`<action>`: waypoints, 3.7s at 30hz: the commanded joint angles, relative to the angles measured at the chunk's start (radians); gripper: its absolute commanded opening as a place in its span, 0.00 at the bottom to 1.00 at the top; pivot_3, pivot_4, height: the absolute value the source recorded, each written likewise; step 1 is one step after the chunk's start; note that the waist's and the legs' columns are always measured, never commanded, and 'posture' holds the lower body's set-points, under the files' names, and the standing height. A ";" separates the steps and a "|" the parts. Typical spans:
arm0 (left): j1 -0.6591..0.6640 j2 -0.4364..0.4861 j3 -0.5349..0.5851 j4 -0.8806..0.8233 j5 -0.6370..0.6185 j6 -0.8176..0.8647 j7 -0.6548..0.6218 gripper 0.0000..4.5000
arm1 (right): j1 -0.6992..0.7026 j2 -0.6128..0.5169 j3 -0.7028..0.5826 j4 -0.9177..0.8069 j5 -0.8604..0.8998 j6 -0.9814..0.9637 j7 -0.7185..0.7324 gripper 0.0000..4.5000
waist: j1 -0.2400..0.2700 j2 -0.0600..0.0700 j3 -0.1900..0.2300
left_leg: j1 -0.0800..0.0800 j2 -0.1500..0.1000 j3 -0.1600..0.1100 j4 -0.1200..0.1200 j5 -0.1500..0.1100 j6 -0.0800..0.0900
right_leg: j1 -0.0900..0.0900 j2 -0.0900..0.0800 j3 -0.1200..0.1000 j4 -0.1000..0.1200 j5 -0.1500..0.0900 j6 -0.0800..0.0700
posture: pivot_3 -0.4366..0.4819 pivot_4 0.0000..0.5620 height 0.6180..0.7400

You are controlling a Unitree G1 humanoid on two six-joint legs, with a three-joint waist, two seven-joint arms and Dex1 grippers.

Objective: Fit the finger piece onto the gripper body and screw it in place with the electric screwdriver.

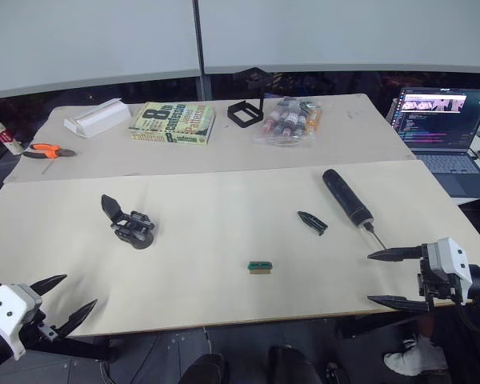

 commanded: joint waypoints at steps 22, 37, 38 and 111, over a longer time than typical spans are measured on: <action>-0.016 -0.415 -0.019 -0.391 -0.078 0.211 0.534 0.98 | -0.201 0.281 0.068 -0.276 0.263 0.097 -0.052 1.00 | 0.021 -0.003 0.001 | 0.006 0.002 0.002 0.006 -0.004 0.000 | 0.007 0.001 -0.003 -0.002 0.003 0.001 | 0.48 0.27 1.00; -0.390 -0.355 -0.320 -0.172 0.119 0.330 0.639 0.98 | -0.230 0.326 0.117 -0.205 0.212 0.047 -0.029 1.00 | 0.001 -0.003 0.000 | 0.013 0.002 0.003 0.004 -0.006 -0.001 | 0.011 0.002 -0.002 -0.001 0.003 0.001 | 0.48 0.27 1.00; -0.394 -0.350 -0.331 -0.166 0.123 0.331 0.629 0.98 | -0.233 0.327 0.116 -0.200 0.211 0.045 -0.028 1.00 | 0.001 -0.003 0.000 | 0.013 0.002 0.003 0.003 -0.006 -0.001 | 0.011 0.002 -0.002 -0.001 0.003 0.001 | 0.48 0.27 1.00; -1.284 -0.491 -0.750 0.958 0.261 -0.308 -0.216 0.52 | 0.031 0.203 -0.013 -0.466 0.233 0.105 -0.264 1.00 | 0.001 -0.005 0.002 | -0.019 -0.001 0.006 0.017 0.001 -0.008 | -0.020 0.000 -0.004 0.006 0.008 0.001 | 0.48 0.27 1.00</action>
